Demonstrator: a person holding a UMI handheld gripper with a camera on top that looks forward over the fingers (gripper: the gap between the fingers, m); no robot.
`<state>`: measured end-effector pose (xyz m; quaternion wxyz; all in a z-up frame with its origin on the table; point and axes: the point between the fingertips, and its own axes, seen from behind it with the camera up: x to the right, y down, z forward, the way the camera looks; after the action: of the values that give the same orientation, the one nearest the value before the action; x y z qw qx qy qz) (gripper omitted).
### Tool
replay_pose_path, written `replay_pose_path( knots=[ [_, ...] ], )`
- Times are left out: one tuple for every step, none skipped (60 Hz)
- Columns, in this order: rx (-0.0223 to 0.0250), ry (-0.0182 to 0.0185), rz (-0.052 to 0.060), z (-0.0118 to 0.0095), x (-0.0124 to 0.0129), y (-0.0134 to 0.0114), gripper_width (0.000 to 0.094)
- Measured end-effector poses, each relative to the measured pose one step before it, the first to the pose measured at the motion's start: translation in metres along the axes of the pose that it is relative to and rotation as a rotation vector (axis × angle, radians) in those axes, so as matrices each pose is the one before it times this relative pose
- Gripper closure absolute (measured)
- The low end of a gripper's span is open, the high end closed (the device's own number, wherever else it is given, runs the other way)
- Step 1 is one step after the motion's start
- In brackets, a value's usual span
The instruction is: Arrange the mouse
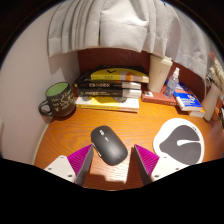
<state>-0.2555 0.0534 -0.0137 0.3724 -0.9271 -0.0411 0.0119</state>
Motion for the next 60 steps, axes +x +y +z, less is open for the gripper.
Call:
replay_pose_path(
  knots=[
    [-0.00113, 0.00264, 0.0013, 0.00274, 0.00085, -0.00217, 0.0122],
    [-0.00145, -0.00356, 0.0005, 0.00217, -0.00044, -0.00247, 0.0119],
    [-0.00134, -0.00083, 0.0012, 0.00233, 0.00028, -0.00211, 0.0120],
    [-0.00060, 0.00083, 0.0009, 0.00244, -0.00005, -0.00204, 0.0124],
    [-0.00111, -0.00146, 0.0006, 0.00213, -0.00012, -0.00237, 0.0129],
    [-0.00155, -0.00125, 0.0002, 0.00190, -0.00018, -0.00177, 0.0138],
    [-0.00110, -0.00224, 0.0005, 0.00171, -0.00024, -0.00173, 0.0148],
    [-0.00080, -0.00229, 0.0008, 0.00183, -0.00030, -0.00165, 0.0160],
    [-0.00172, -0.00287, 0.0021, 0.00154, -0.00030, -0.00144, 0.0174],
    [-0.00206, -0.00390, 0.0040, 0.00175, -0.00034, -0.00121, 0.0183],
    [-0.00026, -0.00149, 0.0070, 0.00119, -0.00029, -0.00128, 0.0198],
    [0.00103, 0.00180, 0.0026, 0.00153, 0.00083, -0.00168, 0.0209],
    [-0.00228, 0.00186, -0.0017, 0.00125, 0.00086, -0.00067, 0.0225],
    [0.00145, -0.00062, -0.0012, 0.00108, 0.00032, -0.00150, 0.0246],
    [-0.00226, 0.00072, 0.0003, 0.00083, 0.00054, -0.00071, 0.0268],
    [0.00094, -0.00490, 0.0015, 0.00083, -0.00110, -0.00079, 0.0281],
    [-0.00304, 0.00561, 0.0016, 0.00069, 0.00116, -0.00002, 0.0304],
    [0.00041, -0.00130, 0.0005, 0.00056, -0.00032, -0.00089, 0.0321],
    [-0.00266, 0.00423, 0.0014, 0.00043, 0.00083, -0.00016, 0.0344],
    [0.00135, 0.00096, 0.0025, 0.00063, 0.00006, -0.00091, 0.0361],
    [-0.00227, 0.00174, 0.0036, 0.00052, 0.00039, -0.00019, 0.0382],
    [0.00094, -0.00064, 0.0037, 0.00083, 0.00063, -0.00115, 0.0408],
    [-0.00216, 0.00553, 0.0046, 0.00037, 0.00127, 0.00002, 0.0456],
    [-0.00001, 0.00832, 0.0049, 0.00015, 0.00199, -0.00067, 0.0469],
    [-0.00464, 0.00079, 0.0064, 0.00002, 0.00016, 0.00035, 0.0471],
    [-0.00297, 0.00013, 0.0040, 0.00021, 0.00034, -0.00043, 0.0483],
    [-0.00217, 0.00222, 0.0050, -0.00001, 0.00053, -0.00004, 0.0476],
    [-0.00430, -0.00042, 0.0056, 0.00015, 0.00005, 0.00053, 0.0484],
    [-0.00228, 0.00114, 0.0040, 0.00014, 0.00039, -0.00034, 0.0495],
    [-0.00609, -0.00124, 0.0023, 0.00014, -0.00008, 0.00066, 0.0504],
    [-0.00379, 0.00122, 0.0001, 0.00018, 0.00042, -0.00039, 0.0518],
    [-0.00641, -0.00216, -0.0016, 0.00018, -0.00015, 0.00039, 0.0524],
    [-0.00630, 0.00050, -0.0034, -0.00030, 0.00011, -0.00008, 0.0536],
    [-0.00915, -0.00373, -0.0041, -0.00007, -0.00016, 0.00069, 0.0539],
    [-0.00798, -0.00375, -0.0042, 0.00009, -0.00012, -0.00053, 0.0561],
    [-0.00667, -0.00816, -0.0028, 0.00000, -0.00108, 0.00006, 0.0561],
    [-0.00882, -0.01061, 0.0019, -0.00002, -0.00130, 0.00039, 0.0563],
    [-0.00640, -0.00774, 0.0057, -0.00026, -0.00072, -0.00059, 0.0583],
    [-0.00377, -0.00751, 0.0060, -0.00096, -0.00064, -0.00140, 0.0584],
    [0.00135, -0.00838, 0.0044, -0.00169, -0.00056, -0.00282, 0.0583],
    [0.00470, -0.00973, 0.0028, -0.00276, -0.00066, -0.00398, 0.0583],
    [0.00843, -0.01009, 0.0002, -0.00416, -0.00032, -0.00534, 0.0582],
    [0.01349, -0.00693, -0.0014, -0.00535, 0.00076, -0.00611, 0.0583],
    [0.01607, -0.00400, -0.0019, -0.00666, 0.00193, -0.00771, 0.0582],
    [0.02057, -0.00144, -0.0030, -0.00710, 0.00265, -0.00952, 0.0582],
    [0.02326, -0.00113, -0.0061, -0.00796, 0.00309, -0.01029, 0.0581],
    [0.02397, -0.00094, -0.0074, -0.00835, 0.00372, -0.01075, 0.0581],
    [0.02258, -0.00057, -0.0065, -0.00857, 0.00431, -0.01063, 0.0582],
    [0.02041, -0.00015, -0.0056, -0.00830, 0.00485, -0.01024, 0.0581],
    [0.01868, -0.00027, -0.0052, -0.00847, 0.00535, -0.01021, 0.0579],
    [0.01798, -0.00074, -0.0052, -0.00839, 0.00585, -0.01007, 0.0577],
    [0.01818, -0.00007, -0.0042, -0.00818, 0.00619, -0.00984, 0.0577],
    [0.01885, 0.00025, -0.0036, -0.00785, 0.00669, -0.01004, 0.0577],
    [0.02888, 0.00598, -0.0003, -0.00675, 0.00664, -0.00909, 0.0577],
    [0.01910, 0.00170, -0.0011, -0.00764, 0.00774, -0.00960, 0.0576],
    [0.01934, 0.00285, -0.0011, -0.00720, 0.00823, -0.00912, 0.0574],
    [0.01560, 0.00336, -0.0035, -0.00684, 0.00874, -0.00901, 0.0575],
    [0.01764, 0.00677, -0.0041, -0.00632, 0.00933, -0.00799, 0.0575],
    [0.01555, 0.00843, -0.0039, -0.00583, 0.01009, -0.00720, 0.0574],
    [0.01348, 0.00980, -0.0035, -0.00526, 0.01046, -0.00608, 0.0573]
  ],
)
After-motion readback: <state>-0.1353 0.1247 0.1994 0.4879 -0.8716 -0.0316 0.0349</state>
